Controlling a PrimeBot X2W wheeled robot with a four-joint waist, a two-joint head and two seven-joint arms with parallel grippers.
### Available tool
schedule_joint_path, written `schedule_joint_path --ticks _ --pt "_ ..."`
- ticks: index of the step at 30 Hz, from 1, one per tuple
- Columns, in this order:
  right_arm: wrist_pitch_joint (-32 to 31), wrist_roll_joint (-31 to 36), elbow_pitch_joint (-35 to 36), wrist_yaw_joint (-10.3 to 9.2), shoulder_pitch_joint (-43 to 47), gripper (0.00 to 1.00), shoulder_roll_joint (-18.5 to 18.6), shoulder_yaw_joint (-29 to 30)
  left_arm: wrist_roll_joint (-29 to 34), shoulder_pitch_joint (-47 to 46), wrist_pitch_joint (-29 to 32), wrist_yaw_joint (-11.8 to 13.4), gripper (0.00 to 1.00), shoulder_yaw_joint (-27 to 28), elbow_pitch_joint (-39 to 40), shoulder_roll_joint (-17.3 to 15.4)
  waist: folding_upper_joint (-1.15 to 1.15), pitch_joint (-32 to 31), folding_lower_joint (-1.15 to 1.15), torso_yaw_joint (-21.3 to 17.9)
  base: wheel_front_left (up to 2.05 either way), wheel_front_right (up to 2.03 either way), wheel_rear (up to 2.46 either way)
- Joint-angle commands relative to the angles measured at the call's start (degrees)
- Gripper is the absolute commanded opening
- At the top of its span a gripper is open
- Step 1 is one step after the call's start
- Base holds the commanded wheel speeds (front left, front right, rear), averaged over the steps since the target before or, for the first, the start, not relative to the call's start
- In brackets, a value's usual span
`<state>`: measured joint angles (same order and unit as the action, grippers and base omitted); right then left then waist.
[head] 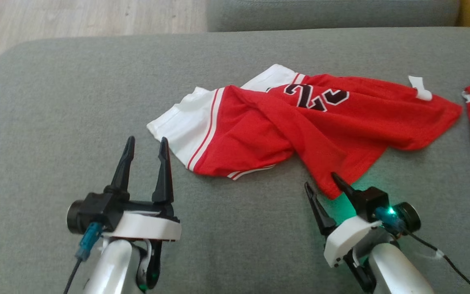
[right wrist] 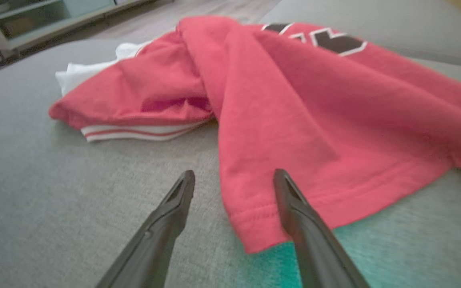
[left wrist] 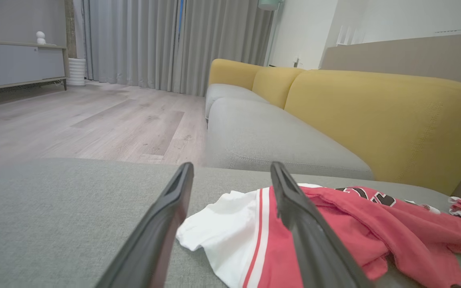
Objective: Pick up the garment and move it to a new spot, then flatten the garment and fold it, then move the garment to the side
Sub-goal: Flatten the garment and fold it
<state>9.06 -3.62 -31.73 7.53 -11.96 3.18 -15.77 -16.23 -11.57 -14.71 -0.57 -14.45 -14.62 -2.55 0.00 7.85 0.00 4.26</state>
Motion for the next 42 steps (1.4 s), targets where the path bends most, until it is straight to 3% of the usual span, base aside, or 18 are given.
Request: schedule_joint_path --ticks 1,7,8,9,19,27,35,42 --pt "-0.2 1.0 -0.6 -0.04 -2.7 1.00 0.2 -1.3 -0.3 -3.1 -0.3 -0.1 1.00 1.5 1.5 -0.3 0.00 0.6 0.00 0.8 0.00 0.00 0.00" --pt "-0.4 2.2 -7.8 -0.04 -5.6 1.00 0.0 -0.4 0.0 -3.6 -0.3 0.0 1.00 1.9 1.3 -0.3 0.00 1.3 0.00 1.5 0.00 0.00 0.00" --pt "-0.1 2.3 -8.6 -0.04 -6.1 0.26 0.0 -0.2 0.2 -3.6 -0.3 0.0 1.00 2.1 1.2 -0.3 0.00 1.3 0.00 1.4 0.00 0.00 0.00" --pt "0.4 2.5 -9.3 -0.04 -6.6 0.00 -0.1 0.2 0.3 -3.6 -0.3 0.0 1.00 2.4 1.1 -0.3 0.00 1.3 0.00 1.1 0.00 0.00 0.00" --pt "3.9 2.5 -9.5 -0.04 -6.4 0.00 1.8 7.3 2.8 -3.3 -0.3 -0.6 1.00 6.3 -1.5 -0.3 0.00 -0.2 0.00 -4.0 0.00 0.00 0.00" --pt "3.3 2.6 -5.2 -0.04 -2.3 0.00 4.7 11.5 5.1 -6.2 -0.3 -1.6 1.00 8.3 -9.7 -1.4 0.00 -0.6 0.00 -8.0 0.00 0.00 0.00" --pt "2.4 1.1 -0.8 -0.04 -3.3 0.00 3.3 9.8 5.2 -16.5 0.7 -5.1 1.00 5.8 -21.9 -4.0 0.00 2.2 0.00 -9.4 0.00 0.00 0.00" --pt "1.6 1.0 1.7 -0.04 -5.7 0.00 3.3 9.0 4.9 -25.6 6.9 -6.7 1.00 0.4 -29.5 -6.3 0.00 5.8 0.00 -9.9 0.00 0.00 0.00"
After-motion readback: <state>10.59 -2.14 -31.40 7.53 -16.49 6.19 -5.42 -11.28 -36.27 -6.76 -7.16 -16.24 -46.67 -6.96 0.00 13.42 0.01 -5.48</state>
